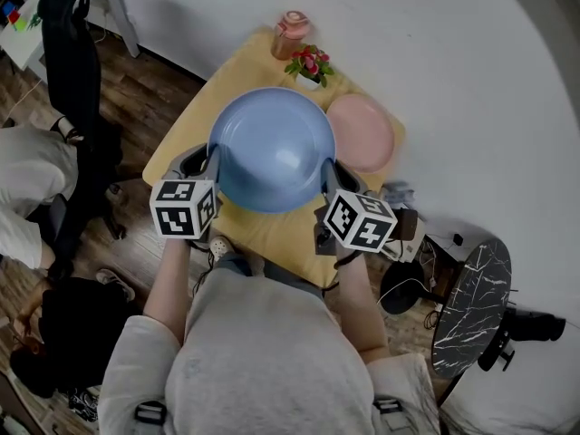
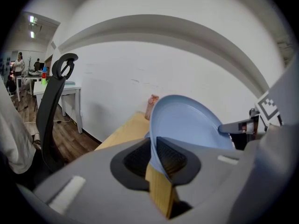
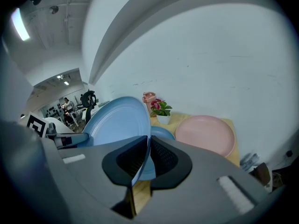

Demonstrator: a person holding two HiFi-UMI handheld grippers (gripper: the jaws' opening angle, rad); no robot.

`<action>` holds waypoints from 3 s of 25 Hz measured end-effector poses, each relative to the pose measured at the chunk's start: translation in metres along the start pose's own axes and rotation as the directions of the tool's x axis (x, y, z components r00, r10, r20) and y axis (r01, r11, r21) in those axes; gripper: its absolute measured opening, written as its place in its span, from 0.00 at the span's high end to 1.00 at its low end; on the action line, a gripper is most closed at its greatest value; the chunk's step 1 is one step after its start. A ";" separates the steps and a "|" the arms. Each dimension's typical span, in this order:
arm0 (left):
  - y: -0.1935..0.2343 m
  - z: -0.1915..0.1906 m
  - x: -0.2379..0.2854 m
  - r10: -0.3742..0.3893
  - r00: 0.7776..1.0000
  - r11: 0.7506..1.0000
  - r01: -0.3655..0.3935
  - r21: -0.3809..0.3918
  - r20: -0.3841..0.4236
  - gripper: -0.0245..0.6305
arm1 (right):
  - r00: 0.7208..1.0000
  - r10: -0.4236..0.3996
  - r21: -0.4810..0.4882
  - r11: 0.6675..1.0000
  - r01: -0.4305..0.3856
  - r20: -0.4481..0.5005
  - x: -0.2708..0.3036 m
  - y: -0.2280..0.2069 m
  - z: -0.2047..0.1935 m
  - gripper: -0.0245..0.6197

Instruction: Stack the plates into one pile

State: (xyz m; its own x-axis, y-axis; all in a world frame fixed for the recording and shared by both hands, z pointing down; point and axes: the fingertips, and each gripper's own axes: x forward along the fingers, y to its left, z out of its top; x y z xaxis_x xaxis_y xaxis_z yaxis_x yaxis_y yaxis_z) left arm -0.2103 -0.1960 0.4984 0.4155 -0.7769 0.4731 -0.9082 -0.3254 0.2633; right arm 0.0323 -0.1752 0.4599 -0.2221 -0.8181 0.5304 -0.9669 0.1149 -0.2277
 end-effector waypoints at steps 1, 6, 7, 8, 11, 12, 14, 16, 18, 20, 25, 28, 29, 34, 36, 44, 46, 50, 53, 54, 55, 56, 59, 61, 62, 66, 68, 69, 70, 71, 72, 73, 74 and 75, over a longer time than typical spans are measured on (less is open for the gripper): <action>-0.003 0.002 0.004 0.003 1.000 1.000 -0.003 -0.003 -0.002 0.81 | 1.000 0.005 -0.007 1.000 -0.005 -0.003 0.002 -0.004 0.004 0.92; -0.017 0.007 0.021 0.029 1.000 0.999 -0.029 -0.025 -0.008 0.81 | 0.999 0.032 -0.049 0.998 -0.033 -0.023 0.015 -0.025 0.023 0.92; -0.020 0.007 0.025 0.036 0.999 0.999 -0.036 -0.030 -0.011 0.81 | 0.999 0.037 -0.057 0.998 -0.038 -0.028 0.019 -0.029 0.026 0.92; -0.021 0.007 0.029 0.043 0.999 0.998 -0.044 -0.036 -0.015 0.81 | 0.999 0.040 -0.064 0.997 -0.042 -0.033 0.022 -0.033 0.029 0.92; -0.025 0.005 0.041 0.064 0.997 0.997 -0.065 -0.048 -0.035 0.81 | 0.997 0.050 -0.067 0.996 -0.054 -0.056 0.036 -0.044 0.030 0.92; -0.025 0.003 0.045 0.070 0.997 0.996 -0.072 -0.049 -0.043 0.81 | 0.996 0.055 -0.060 0.996 -0.059 -0.066 0.041 -0.048 0.028 0.92; -0.026 -0.001 0.052 0.081 0.995 0.995 -0.084 -0.051 -0.060 0.81 | 0.994 0.065 -0.043 0.997 -0.069 -0.088 0.051 -0.055 0.023 0.92; -0.026 -0.008 0.058 0.093 0.992 0.994 -0.097 -0.055 -0.080 0.81 | 0.991 0.071 -0.031 0.997 -0.075 -0.113 0.060 -0.062 0.016 0.92; -0.025 -0.015 0.065 0.104 0.989 0.992 -0.110 -0.061 -0.103 0.81 | 0.988 0.071 -0.027 0.997 -0.075 -0.140 0.069 -0.068 0.008 0.92; -0.023 -0.023 0.071 0.113 0.986 0.990 -0.122 -0.065 -0.125 0.81 | 0.984 0.071 -0.023 0.997 -0.076 -0.165 0.078 -0.072 0.000 0.92; -0.016 -0.039 0.087 0.131 0.976 0.987 -0.145 -0.073 -0.174 0.81 | 0.973 0.069 -0.013 0.997 -0.073 -0.219 0.102 -0.081 -0.018 0.92; -0.009 -0.048 0.094 0.136 0.970 0.985 -0.153 -0.076 -0.200 0.81 | 0.968 0.063 -0.013 0.998 -0.068 -0.244 0.113 -0.082 -0.026 0.92; -0.007 -0.051 0.097 0.137 0.969 0.985 -0.156 -0.078 -0.207 0.81 | 0.966 0.061 -0.014 0.998 -0.067 -0.251 0.116 -0.082 -0.028 0.92; 0.002 -0.062 0.107 0.141 0.961 0.982 -0.166 -0.087 -0.239 0.81 | 0.959 0.047 -0.025 0.998 -0.056 -0.280 0.131 -0.083 -0.039 0.92; 0.003 -0.065 0.110 0.140 0.958 0.982 -0.166 -0.087 -0.249 0.81 | 0.957 0.040 -0.027 0.998 -0.050 -0.288 0.134 -0.084 -0.042 0.92; 0.011 -0.069 0.119 0.144 0.958 0.983 -0.168 -0.078 -0.248 0.80 | 0.951 0.010 -0.058 0.998 -0.029 -0.308 0.147 -0.085 -0.049 0.92; 0.010 -0.068 0.120 0.139 0.960 0.984 -0.161 -0.071 -0.241 0.79 | 0.949 -0.001 -0.066 0.998 -0.021 -0.314 0.149 -0.086 -0.052 0.92; 0.009 -0.067 0.121 0.132 0.966 0.988 -0.147 -0.053 -0.222 0.77 | 0.949 -0.019 -0.086 0.996 -0.009 -0.313 0.150 -0.086 -0.055 0.92; 0.006 -0.067 0.122 0.114 0.972 0.990 -0.128 -0.056 -0.205 0.72 | 0.952 -0.026 -0.097 0.995 -0.004 -0.305 0.151 -0.085 -0.055 0.92; 0.004 -0.067 0.122 0.104 0.974 0.991 -0.118 -0.061 -0.201 0.71 | 0.953 -0.028 -0.102 0.995 -0.003 -0.301 0.151 -0.085 -0.056 0.92; 0.002 -0.067 0.123 0.093 0.976 0.992 -0.107 -0.066 -0.198 0.71 | 0.954 -0.030 -0.110 0.994 -0.003 -0.297 0.151 -0.084 -0.056 0.92; 0.000 -0.066 0.123 0.083 0.977 0.993 -0.098 -0.069 -0.195 0.70 | 0.956 -0.032 -0.120 0.993 -0.003 -0.293 0.151 -0.083 -0.056 0.92; -0.003 -0.066 0.123 0.071 0.979 0.995 -0.084 -0.060 -0.191 0.69 | 0.958 -0.042 -0.147 0.989 0.000 -0.283 0.150 -0.081 -0.056 0.91; -0.001 -0.063 0.122 0.085 0.979 0.995 -0.094 -0.040 -0.183 0.65 | 0.961 -0.055 -0.153 0.988 0.014 -0.270 0.149 -0.081 -0.055 0.91; 0.001 -0.061 0.121 0.094 0.980 0.995 -0.100 -0.030 -0.175 0.65 | 0.964 -0.060 -0.153 0.988 0.020 -0.260 0.148 -0.082 -0.053 0.89; 0.005 -0.052 0.113 0.117 0.984 0.993 -0.119 -0.009 -0.134 0.65 | 0.979 -0.052 -0.135 0.990 0.025 -0.199 0.139 -0.079 -0.042 0.89; 0.007 -0.043 0.106 0.142 0.985 0.990 -0.142 0.004 -0.095 0.65 | 0.986 -0.047 -0.134 0.991 0.026 -0.159 0.133 -0.075 -0.033 0.89; 0.006 -0.037 0.102 0.148 0.986 0.989 -0.148 0.010 -0.070 0.66 | 0.989 -0.035 -0.136 0.991 0.016 -0.141 0.128 -0.071 -0.030 0.89; 0.006 -0.031 0.098 0.150 0.988 0.989 -0.150 0.013 -0.045 0.71 | 0.992 -0.016 -0.138 0.990 -0.001 -0.125 0.124 -0.065 -0.026 0.90; 0.004 -0.025 0.094 0.149 0.989 0.989 -0.148 0.017 -0.022 0.75 | 0.994 0.001 -0.139 0.990 -0.017 -0.110 0.119 -0.060 -0.022 0.90; 0.003 -0.019 0.090 0.146 0.989 0.989 -0.145 0.022 -0.002 0.78 | 0.995 0.013 -0.142 0.990 -0.026 -0.095 0.115 -0.056 -0.018 0.93; 0.001 -0.014 0.086 0.142 0.990 0.989 -0.143 0.028 0.014 0.78 | 0.997 0.019 -0.146 0.989 -0.030 -0.081 0.110 -0.052 -0.015 0.96; 0.000 -0.009 0.083 0.140 0.990 0.989 -0.141 0.035 0.028 0.81 | 0.997 0.022 -0.152 0.988 -0.032 -0.068 0.106 -0.049 -0.012 0.96; -0.001 -0.004 0.079 0.138 0.990 0.989 -0.140 0.040 0.041 0.83 | 0.998 0.026 -0.157 0.987 -0.035 -0.056 0.101 -0.046 -0.009 0.96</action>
State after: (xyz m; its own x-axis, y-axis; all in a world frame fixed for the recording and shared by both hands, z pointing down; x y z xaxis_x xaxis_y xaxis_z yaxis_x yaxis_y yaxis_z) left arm -0.1760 -0.2551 0.5387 0.2836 -0.8357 0.4703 -0.9587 -0.2349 0.1606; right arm 0.0532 -0.2584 0.5314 -0.2543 -0.7817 0.5695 -0.9663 0.2305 -0.1150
